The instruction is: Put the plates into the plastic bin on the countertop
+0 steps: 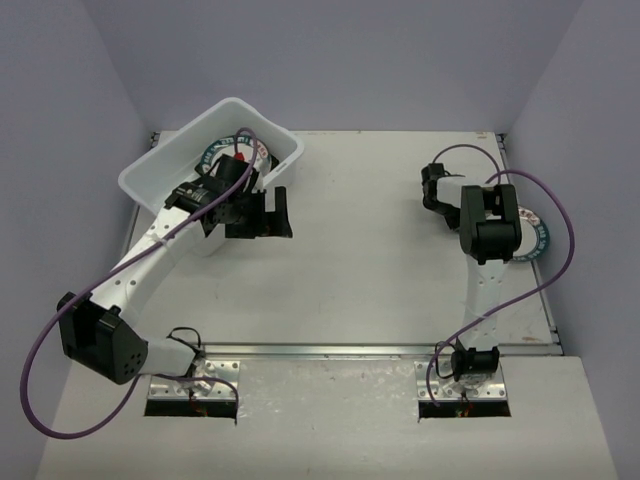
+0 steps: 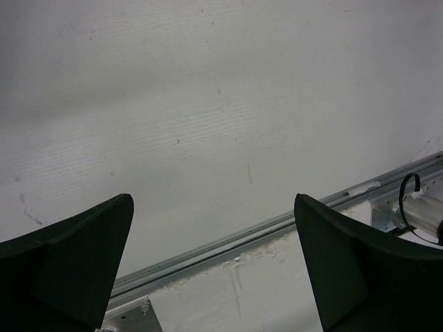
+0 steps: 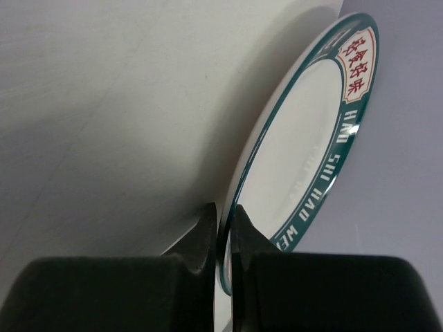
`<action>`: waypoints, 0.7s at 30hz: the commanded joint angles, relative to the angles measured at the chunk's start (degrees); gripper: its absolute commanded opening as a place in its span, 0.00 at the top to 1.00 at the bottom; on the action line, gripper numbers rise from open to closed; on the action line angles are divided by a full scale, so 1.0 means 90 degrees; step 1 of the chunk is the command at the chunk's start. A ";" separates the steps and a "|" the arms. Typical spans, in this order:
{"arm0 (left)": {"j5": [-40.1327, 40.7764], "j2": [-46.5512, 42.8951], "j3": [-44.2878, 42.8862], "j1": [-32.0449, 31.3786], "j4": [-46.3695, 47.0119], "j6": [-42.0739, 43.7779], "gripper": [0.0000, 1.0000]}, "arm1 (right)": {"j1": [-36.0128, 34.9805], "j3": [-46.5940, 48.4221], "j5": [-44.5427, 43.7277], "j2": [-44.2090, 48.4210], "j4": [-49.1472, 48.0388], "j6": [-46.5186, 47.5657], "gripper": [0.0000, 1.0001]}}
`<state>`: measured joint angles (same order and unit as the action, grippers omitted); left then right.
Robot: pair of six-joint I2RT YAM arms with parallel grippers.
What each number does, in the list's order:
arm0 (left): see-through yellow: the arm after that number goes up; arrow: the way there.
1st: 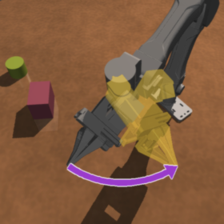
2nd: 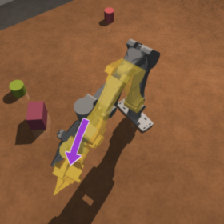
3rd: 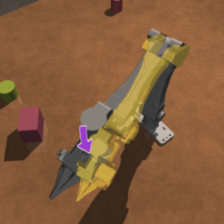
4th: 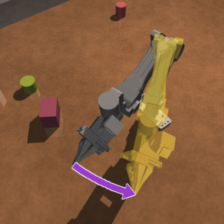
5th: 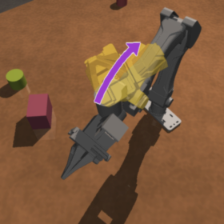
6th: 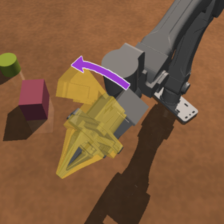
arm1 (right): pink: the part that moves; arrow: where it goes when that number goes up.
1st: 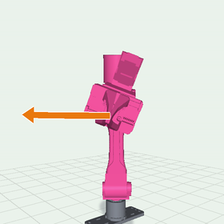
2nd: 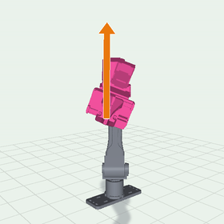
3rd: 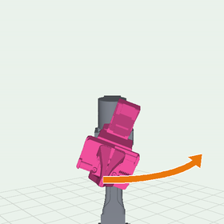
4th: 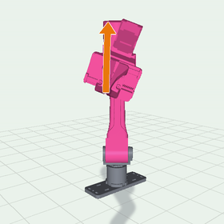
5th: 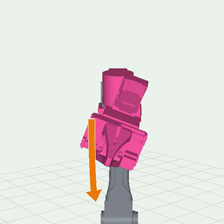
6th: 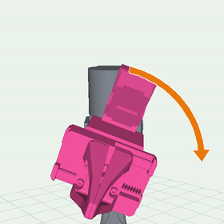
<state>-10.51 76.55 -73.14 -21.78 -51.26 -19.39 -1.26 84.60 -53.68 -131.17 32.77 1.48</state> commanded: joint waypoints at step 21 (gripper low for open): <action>-0.2008 0.0972 -0.1671 0.1424 0.1431 -0.1119 0.00 | -0.5098 -0.2696 0.2710 0.5070 -0.3878 0.5465 1.00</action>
<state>-17.24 86.20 -84.00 -10.88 -45.28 -22.99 -39.44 64.16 -41.45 -97.24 4.59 35.55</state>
